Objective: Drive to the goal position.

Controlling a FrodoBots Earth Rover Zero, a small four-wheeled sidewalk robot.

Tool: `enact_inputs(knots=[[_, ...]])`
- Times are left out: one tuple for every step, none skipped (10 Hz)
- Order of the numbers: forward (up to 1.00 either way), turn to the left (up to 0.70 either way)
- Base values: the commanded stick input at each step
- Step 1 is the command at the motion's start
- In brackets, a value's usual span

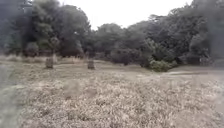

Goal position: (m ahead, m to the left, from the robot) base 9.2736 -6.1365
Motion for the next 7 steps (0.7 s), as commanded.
enact_inputs(knots=[[0.00,0.00],[0.00,0.00],[0.00,0.00],[0.00,0.00],[0.00,0.00],[0.00,0.00],[0.00,0.00]])
